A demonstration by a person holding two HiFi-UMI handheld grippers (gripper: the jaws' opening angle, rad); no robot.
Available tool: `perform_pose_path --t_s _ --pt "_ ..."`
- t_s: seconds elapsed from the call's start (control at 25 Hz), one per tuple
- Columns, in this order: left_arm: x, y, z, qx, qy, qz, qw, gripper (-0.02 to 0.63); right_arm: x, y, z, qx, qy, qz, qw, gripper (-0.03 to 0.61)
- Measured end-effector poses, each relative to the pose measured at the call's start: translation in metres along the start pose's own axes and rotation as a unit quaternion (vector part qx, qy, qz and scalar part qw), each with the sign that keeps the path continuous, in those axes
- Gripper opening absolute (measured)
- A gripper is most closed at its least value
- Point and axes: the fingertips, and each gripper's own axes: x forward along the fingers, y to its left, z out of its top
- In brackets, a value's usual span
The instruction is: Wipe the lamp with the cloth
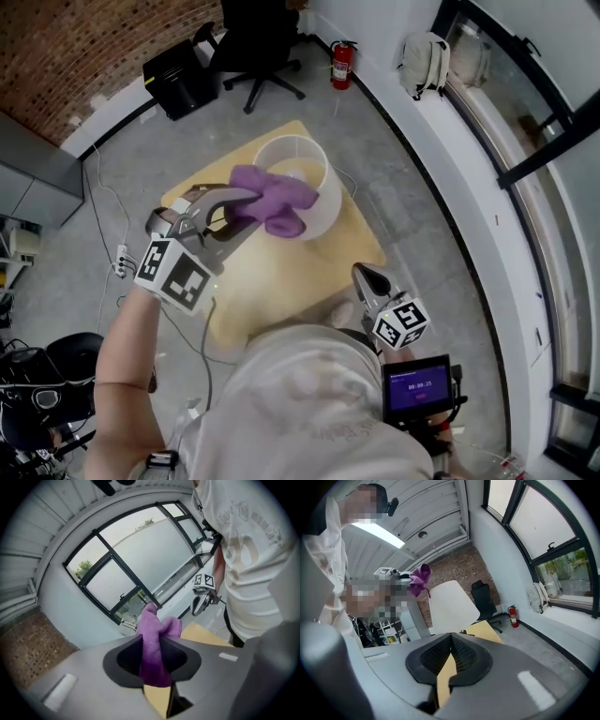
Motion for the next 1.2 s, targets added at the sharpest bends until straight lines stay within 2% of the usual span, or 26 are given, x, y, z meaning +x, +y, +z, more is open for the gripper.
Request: perform_pose_path --t_s 0.08,0.16,0.24,0.44,0.48,0.6,0.68,0.76,0.88,1.0,1.08,1.2 --pt "0.012 0.021 -0.01 0.02 0.047 -0.009 0.9986 0.094 -0.004 -0.004 0.0 0.005 -0.004 -0.005 1.0 0.014" --pt "0.031 0.033 -0.024 0.02 0.107 -0.032 0.9936 0.097 -0.011 -0.009 -0.002 0.01 -0.007 -0.013 1.0 0.014" --pt "0.054 0.038 -0.037 0.002 0.154 -0.057 0.9864 0.097 -0.018 -0.013 -0.004 0.016 -0.01 -0.021 1.0 0.014" --pt "0.101 0.046 -0.063 -0.061 0.233 -0.101 0.9653 0.097 -0.035 -0.028 -0.005 0.03 -0.021 -0.041 0.998 0.014" --pt "0.107 0.046 -0.068 -0.06 0.251 -0.106 0.9602 0.097 -0.039 -0.03 -0.006 0.033 -0.023 -0.045 0.998 0.014" --pt "0.119 0.045 -0.079 -0.023 0.303 -0.108 0.9465 0.095 -0.049 -0.038 -0.007 0.037 -0.026 -0.053 0.998 0.014" --pt "0.127 0.043 -0.08 -0.014 0.319 -0.111 0.9412 0.095 -0.053 -0.043 -0.007 0.041 -0.028 -0.056 0.997 0.014" --pt "0.136 0.036 -0.077 -0.02 0.317 -0.126 0.9397 0.095 -0.056 -0.049 -0.007 0.046 -0.03 -0.058 0.997 0.014" --pt "0.144 0.025 -0.067 -0.024 0.298 -0.157 0.9415 0.096 -0.059 -0.057 -0.007 0.047 -0.029 -0.056 0.997 0.014" --pt "0.141 0.007 -0.048 0.002 0.261 -0.208 0.9428 0.097 -0.059 -0.063 -0.008 0.05 -0.029 -0.052 0.997 0.014" --pt "0.135 -0.008 -0.041 0.016 0.252 -0.249 0.935 0.097 -0.058 -0.067 -0.007 0.051 -0.028 -0.047 0.997 0.014" --pt "0.126 -0.022 -0.056 0.021 0.302 -0.275 0.9124 0.095 -0.055 -0.071 -0.004 0.051 -0.028 -0.038 0.998 0.014"
